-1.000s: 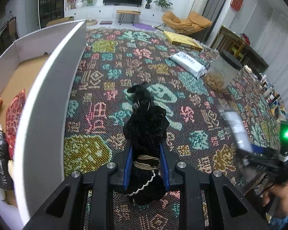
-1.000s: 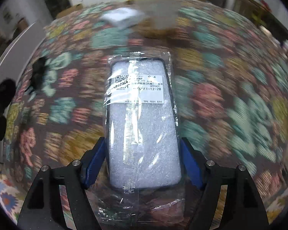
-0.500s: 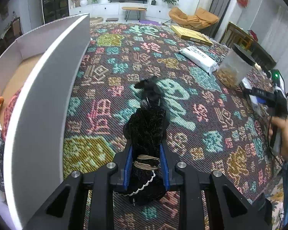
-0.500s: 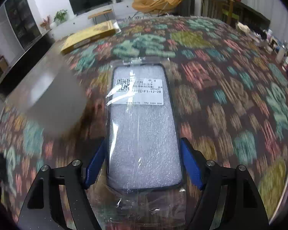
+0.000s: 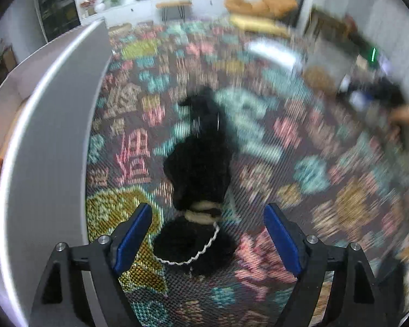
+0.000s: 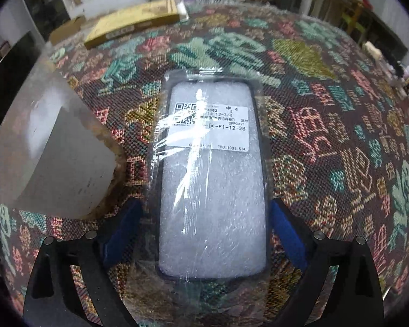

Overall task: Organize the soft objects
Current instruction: 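Carry the pouch and phone case into the white box and open both tools, then swing the right tool to the white wipes packet and grasp it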

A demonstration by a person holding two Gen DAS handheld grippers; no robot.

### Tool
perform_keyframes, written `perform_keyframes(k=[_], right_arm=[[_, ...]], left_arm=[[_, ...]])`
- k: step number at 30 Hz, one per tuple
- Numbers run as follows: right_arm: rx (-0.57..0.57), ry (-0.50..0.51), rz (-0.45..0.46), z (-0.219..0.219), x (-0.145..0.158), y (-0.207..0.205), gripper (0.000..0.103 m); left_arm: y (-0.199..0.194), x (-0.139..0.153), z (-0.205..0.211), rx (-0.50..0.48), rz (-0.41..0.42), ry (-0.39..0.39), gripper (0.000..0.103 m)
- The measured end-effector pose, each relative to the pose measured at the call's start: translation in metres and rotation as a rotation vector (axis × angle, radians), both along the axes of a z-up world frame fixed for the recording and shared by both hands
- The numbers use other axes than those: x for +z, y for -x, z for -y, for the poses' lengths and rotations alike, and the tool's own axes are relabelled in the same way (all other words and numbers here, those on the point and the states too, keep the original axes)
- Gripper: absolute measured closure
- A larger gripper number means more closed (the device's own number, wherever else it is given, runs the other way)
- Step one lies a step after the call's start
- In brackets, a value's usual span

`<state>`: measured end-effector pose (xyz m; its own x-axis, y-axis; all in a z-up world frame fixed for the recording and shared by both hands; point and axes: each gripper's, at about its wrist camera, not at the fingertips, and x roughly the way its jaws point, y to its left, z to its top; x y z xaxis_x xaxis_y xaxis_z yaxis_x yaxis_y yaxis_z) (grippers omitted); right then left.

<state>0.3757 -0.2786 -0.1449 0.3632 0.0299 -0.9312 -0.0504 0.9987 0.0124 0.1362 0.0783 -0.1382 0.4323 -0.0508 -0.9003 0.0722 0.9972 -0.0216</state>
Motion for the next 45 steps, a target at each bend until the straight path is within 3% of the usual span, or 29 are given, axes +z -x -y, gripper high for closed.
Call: perform_keyframes(k=[1, 4, 5, 8, 11, 15, 18, 23, 26, 28, 30, 32, 34, 36, 39, 41, 43, 45], right_arm=[[-0.019, -0.004, 0.006, 0.004, 0.003, -0.002, 0.026], [-0.094, -0.115, 0.001, 0.023, 0.012, -0.006, 0.026], [-0.124, -0.141, 0.018, 0.032, 0.017, -0.004, 0.026], [-0.201, -0.211, 0.073, 0.053, 0.038, 0.005, 0.026], [-0.241, -0.240, 0.174, 0.069, 0.079, 0.018, 0.026], [-0.116, -0.227, 0.244, 0.038, 0.136, 0.029, 0.026], [0.044, -0.244, 0.263, -0.030, 0.167, 0.050, 0.026], [0.343, -0.486, 0.192, -0.190, 0.183, 0.103, 0.026], [0.527, -0.624, 0.129, -0.301, 0.183, 0.145, 0.025], [0.584, -0.679, 0.107, -0.354, 0.178, 0.165, 0.023], [0.615, -0.715, 0.091, -0.397, 0.170, 0.179, 0.013], [0.607, -0.748, 0.038, -0.423, 0.155, 0.184, 0.013], [0.591, -0.756, 0.052, -0.417, 0.149, 0.186, 0.012], [0.583, -0.722, 0.121, -0.398, 0.148, 0.186, 0.012], [0.555, -0.593, 0.242, -0.349, 0.138, 0.188, 0.013], [0.504, -0.443, 0.324, -0.313, 0.118, 0.190, 0.013], [0.417, -0.361, 0.287, -0.273, 0.084, 0.178, 0.012], [0.349, -0.388, 0.199, -0.245, 0.057, 0.163, 0.012]], left_arm=[[-0.001, -0.006, 0.002, 0.009, -0.014, -0.024, 0.020], [0.004, -0.008, -0.006, 0.050, 0.013, 0.013, 0.062], [0.004, -0.006, -0.009, 0.051, 0.007, 0.030, 0.071], [0.007, 0.013, -0.018, 0.063, 0.041, 0.089, 0.071], [0.013, 0.046, -0.027, 0.074, 0.102, 0.187, 0.071], [0.015, 0.099, -0.048, 0.085, 0.198, 0.268, 0.071], [0.016, 0.126, -0.081, 0.128, 0.245, 0.254, 0.071], [0.046, 0.143, -0.163, 0.282, 0.277, 0.151, 0.071], [0.066, 0.149, -0.201, 0.366, 0.294, 0.074, 0.069], [0.078, 0.150, -0.224, 0.440, 0.299, 0.025, 0.054], [0.083, 0.144, -0.241, 0.493, 0.292, -0.009, 0.010], [0.090, 0.139, -0.252, 0.543, 0.310, -0.038, 0.008], [0.096, 0.135, -0.254, 0.551, 0.316, -0.039, 0.008], [0.098, 0.132, -0.250, 0.551, 0.330, -0.035, 0.008], [0.099, 0.131, -0.233, 0.512, 0.346, 0.002, 0.008], [0.096, 0.133, -0.216, 0.453, 0.362, 0.040, 0.008], [0.090, 0.133, -0.195, 0.393, 0.367, 0.064, 0.008], [0.085, 0.133, -0.172, 0.336, 0.374, 0.091, 0.008]])
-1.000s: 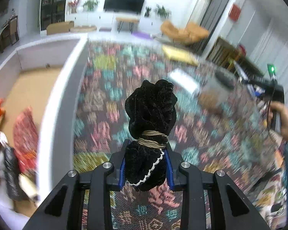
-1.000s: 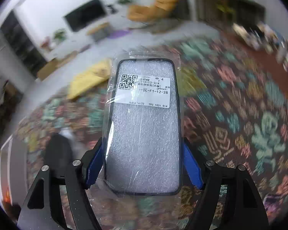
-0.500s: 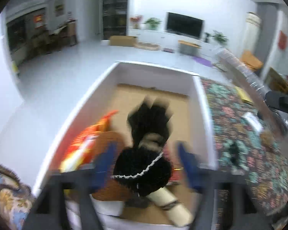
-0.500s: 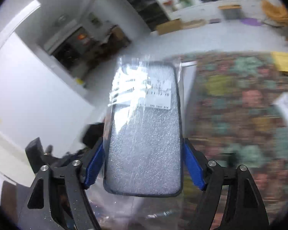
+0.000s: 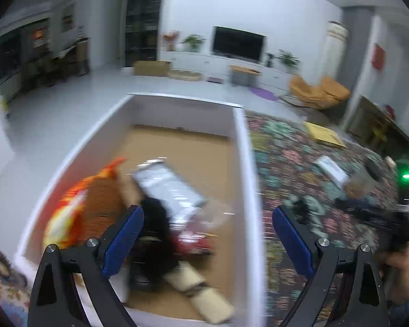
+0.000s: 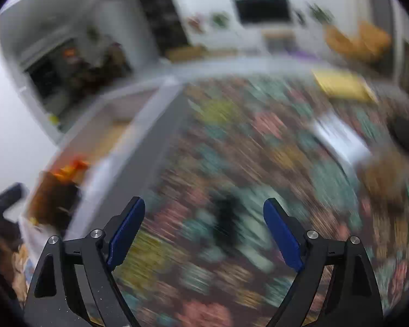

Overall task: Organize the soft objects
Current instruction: 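Swing the right tool to the white wipes packet and grasp it, then lift the wipes packet, set it down beside the clear jar, open the right tool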

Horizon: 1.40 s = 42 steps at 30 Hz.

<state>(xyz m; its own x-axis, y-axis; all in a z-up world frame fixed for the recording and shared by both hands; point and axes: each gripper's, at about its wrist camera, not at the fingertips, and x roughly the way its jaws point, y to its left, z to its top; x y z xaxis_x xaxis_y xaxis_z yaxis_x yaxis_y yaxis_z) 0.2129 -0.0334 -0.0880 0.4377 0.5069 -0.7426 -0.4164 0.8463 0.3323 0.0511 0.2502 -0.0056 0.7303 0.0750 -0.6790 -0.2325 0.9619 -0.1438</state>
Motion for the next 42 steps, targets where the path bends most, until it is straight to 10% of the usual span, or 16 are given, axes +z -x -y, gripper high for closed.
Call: perform_keyframes(k=[5, 15, 18, 22, 28, 42], right_arm=[[0.022, -0.025, -0.127, -0.015, -0.031, -0.019, 0.013], [-0.042, 0.393, 0.117, -0.017, -0.014, -0.080, 0.013], [-0.055, 0.380, 0.129, 0.000, 0.003, -0.102, 0.013], [0.001, 0.384, 0.018, 0.015, 0.023, -0.160, 0.013], [0.150, 0.686, -0.192, 0.005, -0.005, -0.209, 0.013], [-0.050, 0.685, -0.377, 0.018, -0.072, -0.263, 0.008]], left_arm=[[-0.009, -0.005, 0.043, -0.104, -0.010, 0.059, 0.008], [-0.025, -0.032, 0.149, -0.378, -0.128, 0.063, 0.008], [-0.037, -0.043, 0.159, -0.382, -0.150, 0.064, 0.008], [-0.059, -0.065, 0.160, -0.335, -0.185, 0.074, 0.008], [-0.061, -0.091, 0.162, -0.363, -0.221, 0.146, 0.008], [-0.057, -0.108, 0.157, -0.430, -0.243, 0.216, 0.008]])
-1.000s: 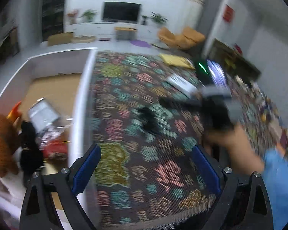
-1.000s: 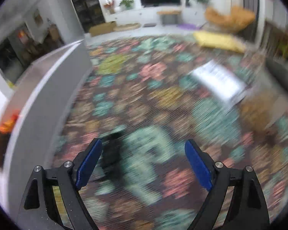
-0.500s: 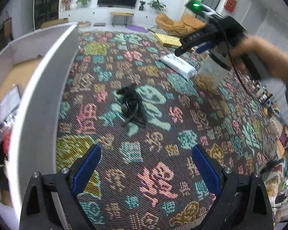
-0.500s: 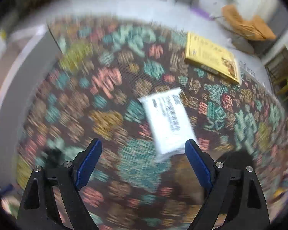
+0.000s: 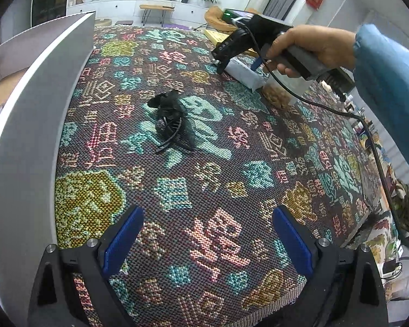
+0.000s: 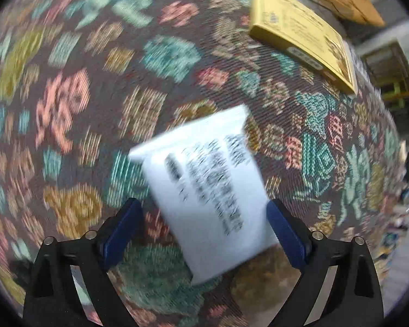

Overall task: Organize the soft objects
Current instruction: 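Lift the wipes packet, set it down beside the clear jar, open the right tool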

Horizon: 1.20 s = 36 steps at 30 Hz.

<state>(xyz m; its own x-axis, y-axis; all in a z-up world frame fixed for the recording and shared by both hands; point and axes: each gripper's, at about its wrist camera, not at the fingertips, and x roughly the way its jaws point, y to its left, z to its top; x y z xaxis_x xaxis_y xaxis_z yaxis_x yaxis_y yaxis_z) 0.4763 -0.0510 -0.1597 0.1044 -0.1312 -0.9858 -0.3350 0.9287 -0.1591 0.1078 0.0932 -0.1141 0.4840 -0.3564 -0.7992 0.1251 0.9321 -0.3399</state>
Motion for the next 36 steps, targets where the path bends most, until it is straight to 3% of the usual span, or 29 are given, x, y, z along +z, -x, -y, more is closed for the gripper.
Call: perform_keyframes(k=[4, 6, 8, 11, 16, 20, 22, 26, 31, 36], right_arm=[[-0.042, -0.077, -0.036, 0.013, 0.000, -0.001, 0.015], [-0.032, -0.074, 0.000, 0.010, 0.009, 0.005, 0.032], [-0.034, -0.103, 0.061, 0.006, 0.026, 0.014, 0.033], [-0.075, -0.210, 0.202, 0.007, 0.067, 0.031, 0.034], [-0.149, -0.362, 0.457, 0.034, 0.168, 0.061, 0.033], [-0.197, -0.325, 0.665, 0.075, 0.240, 0.090, 0.033], [-0.227, -0.299, 0.700, 0.097, 0.253, 0.095, 0.033], [-0.327, -0.242, 0.691, 0.149, 0.249, 0.109, 0.033], [-0.512, -0.213, 0.578, 0.218, 0.183, 0.117, 0.033], [-0.561, -0.209, 0.421, 0.252, 0.123, 0.126, 0.033]], left_arm=[[-0.001, -0.004, -0.003, 0.011, -0.015, 0.021, 0.008], [-0.002, -0.007, -0.003, 0.012, -0.025, 0.021, 0.008], [-0.003, -0.007, -0.002, 0.013, -0.031, 0.022, 0.008], [-0.003, -0.005, 0.001, 0.009, -0.021, 0.007, 0.008], [-0.004, -0.007, 0.006, 0.021, -0.018, -0.027, 0.008], [-0.006, -0.013, 0.011, 0.028, -0.026, -0.055, 0.008], [-0.008, -0.015, 0.014, 0.034, -0.013, -0.087, 0.008], [-0.015, -0.018, 0.014, 0.081, 0.002, -0.115, 0.008], [-0.023, -0.017, 0.017, 0.109, 0.031, -0.143, 0.008], [-0.030, -0.018, 0.024, 0.102, 0.035, -0.178, 0.008]])
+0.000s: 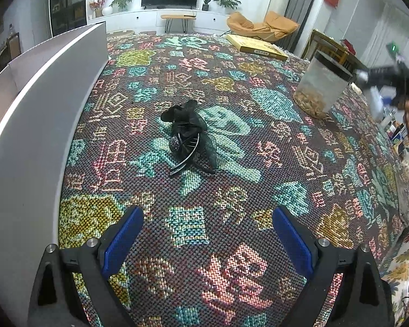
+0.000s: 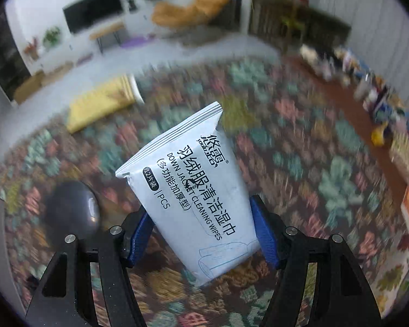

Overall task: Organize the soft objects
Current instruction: 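Lift the wipes packet, set it down beside the clear jar, open the right tool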

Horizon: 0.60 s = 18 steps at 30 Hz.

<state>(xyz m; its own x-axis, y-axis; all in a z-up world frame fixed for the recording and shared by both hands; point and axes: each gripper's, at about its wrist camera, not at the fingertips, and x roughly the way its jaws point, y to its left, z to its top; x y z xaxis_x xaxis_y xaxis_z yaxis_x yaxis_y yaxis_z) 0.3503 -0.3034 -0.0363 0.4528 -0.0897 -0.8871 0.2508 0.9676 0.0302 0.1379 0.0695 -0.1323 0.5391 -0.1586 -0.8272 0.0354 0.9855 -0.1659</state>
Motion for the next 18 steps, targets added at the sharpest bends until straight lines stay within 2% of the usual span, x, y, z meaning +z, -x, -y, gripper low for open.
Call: perform_keyframes(k=[3, 4, 6, 8, 10, 13, 16, 18], right_arm=[[0.009, -0.095, -0.012, 0.006, -0.036, 0.000, 0.029], [0.013, -0.111, -0.013, 0.004, -0.044, 0.002, 0.024], [0.013, -0.119, -0.009, 0.001, -0.055, 0.006, 0.023], [0.012, -0.117, 0.045, 0.008, -0.066, 0.015, 0.023], [0.014, -0.115, 0.139, 0.010, -0.057, 0.035, 0.020], [0.009, -0.102, 0.205, 0.010, -0.050, 0.063, 0.019], [-0.021, -0.086, 0.223, 0.015, -0.063, 0.101, 0.019], [-0.046, -0.075, 0.217, 0.018, -0.078, 0.122, 0.019]], left_arm=[[0.000, -0.002, 0.003, -0.006, -0.009, -0.012, 0.008], [0.002, -0.003, 0.004, -0.008, -0.011, -0.016, 0.008], [0.002, -0.006, 0.005, -0.017, -0.013, -0.029, 0.008], [0.002, -0.008, 0.005, -0.018, -0.012, -0.044, 0.008], [0.001, -0.011, 0.003, -0.013, -0.010, -0.048, 0.008], [-0.001, -0.014, 0.000, -0.011, -0.002, -0.038, 0.008], [-0.003, -0.022, 0.001, -0.012, -0.007, -0.034, 0.008], [-0.001, -0.024, 0.004, -0.019, 0.017, -0.067, 0.008]])
